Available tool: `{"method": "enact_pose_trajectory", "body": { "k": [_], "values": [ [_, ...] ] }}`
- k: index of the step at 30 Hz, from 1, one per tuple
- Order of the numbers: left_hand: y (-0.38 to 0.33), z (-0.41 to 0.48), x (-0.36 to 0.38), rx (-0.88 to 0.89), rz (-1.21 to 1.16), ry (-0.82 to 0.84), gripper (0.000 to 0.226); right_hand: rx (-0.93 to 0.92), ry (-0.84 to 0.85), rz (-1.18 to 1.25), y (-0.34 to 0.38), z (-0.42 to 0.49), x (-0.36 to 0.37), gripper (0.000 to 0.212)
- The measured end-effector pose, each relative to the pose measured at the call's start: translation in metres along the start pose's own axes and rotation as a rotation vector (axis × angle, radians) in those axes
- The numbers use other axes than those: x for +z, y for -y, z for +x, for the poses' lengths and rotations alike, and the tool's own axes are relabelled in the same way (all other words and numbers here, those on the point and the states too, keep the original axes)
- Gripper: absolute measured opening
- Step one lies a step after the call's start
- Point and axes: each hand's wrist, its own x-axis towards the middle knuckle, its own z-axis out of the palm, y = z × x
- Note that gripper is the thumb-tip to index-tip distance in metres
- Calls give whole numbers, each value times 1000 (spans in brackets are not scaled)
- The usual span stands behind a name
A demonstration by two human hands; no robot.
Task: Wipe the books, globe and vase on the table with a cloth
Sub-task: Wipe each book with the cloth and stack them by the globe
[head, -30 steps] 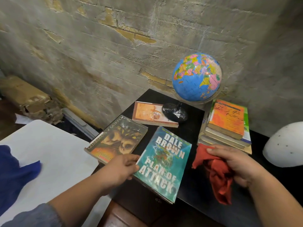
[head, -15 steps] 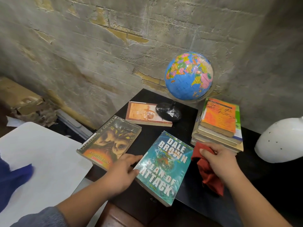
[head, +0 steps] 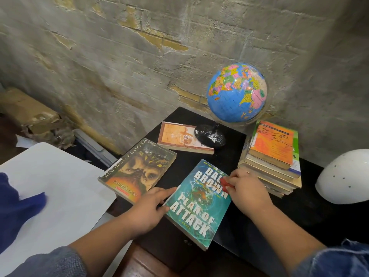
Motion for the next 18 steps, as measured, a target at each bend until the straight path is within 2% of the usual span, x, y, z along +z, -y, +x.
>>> {"method": "enact_pose_trajectory", "body": {
  "k": [2,5,9,11,14,18],
  "values": [
    [-1,-1,1,-4,-14,-1,55,-20,20,23,-1,2,-2,33],
    [-1,-2,2,-1,-31,-8,54,52,-18,-39,-3,7,-4,35],
    [-1,-3,2,-3,-46,-5,53,-67,54,-78,5,8,-9,36],
    [-1,-3,1,0,-49,-5,53,2,64,-47,6,14,-18,36],
    [-1,-3,1,-3,-55,-3,53,122,-48,-8,11,21,-23,34],
    [-1,-4,1,6,-43,-11,53,-64,-8,-133,21,16,-13,38]
  ]
}}
